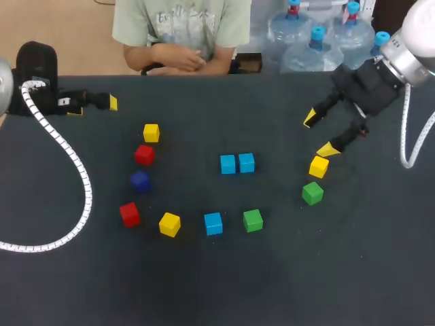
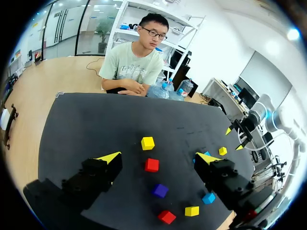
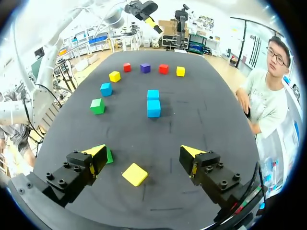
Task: Place the blue cubes, place green cubes on the blue cubes, place the yellow cubes on the green cubes, then place the red cubes on the yellow cubes, and place purple cube on the red cubes.
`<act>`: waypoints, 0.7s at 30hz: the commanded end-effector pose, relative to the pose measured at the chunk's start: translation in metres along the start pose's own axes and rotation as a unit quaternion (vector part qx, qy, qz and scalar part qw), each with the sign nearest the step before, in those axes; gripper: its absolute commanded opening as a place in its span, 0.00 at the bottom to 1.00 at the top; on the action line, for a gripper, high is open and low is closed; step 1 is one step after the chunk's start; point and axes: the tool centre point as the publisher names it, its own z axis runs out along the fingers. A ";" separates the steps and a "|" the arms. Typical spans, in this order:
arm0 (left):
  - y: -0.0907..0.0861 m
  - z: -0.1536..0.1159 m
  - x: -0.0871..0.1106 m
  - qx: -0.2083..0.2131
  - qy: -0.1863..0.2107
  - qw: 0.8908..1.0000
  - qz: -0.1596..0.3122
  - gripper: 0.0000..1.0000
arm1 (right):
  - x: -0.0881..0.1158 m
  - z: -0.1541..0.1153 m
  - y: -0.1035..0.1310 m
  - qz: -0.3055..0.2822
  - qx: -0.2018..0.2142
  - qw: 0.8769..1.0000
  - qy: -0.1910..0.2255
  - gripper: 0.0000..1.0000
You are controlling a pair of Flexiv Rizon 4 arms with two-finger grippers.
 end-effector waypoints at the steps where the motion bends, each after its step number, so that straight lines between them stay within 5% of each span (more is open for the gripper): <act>1: 0.002 0.000 0.001 0.005 -0.003 1.000 0.001 1.00 | 0.000 0.000 0.001 0.000 0.001 1.000 -0.001 1.00; 8: -0.053 0.002 -0.004 -0.017 0.058 0.990 0.131 1.00 | 0.000 0.000 0.001 0.000 0.001 1.000 -0.001 1.00; 14: -0.075 0.019 0.001 -0.066 0.090 0.981 0.157 1.00 | 0.000 0.000 0.001 0.000 0.001 1.000 -0.001 1.00; 17: -0.086 0.035 0.019 -0.087 0.139 0.973 0.163 1.00 | 0.000 0.000 0.001 0.000 0.001 1.000 -0.001 1.00; 21: -0.095 0.044 0.035 -0.046 0.148 0.970 0.187 1.00 | 0.000 0.000 0.001 0.000 0.001 1.000 -0.001 1.00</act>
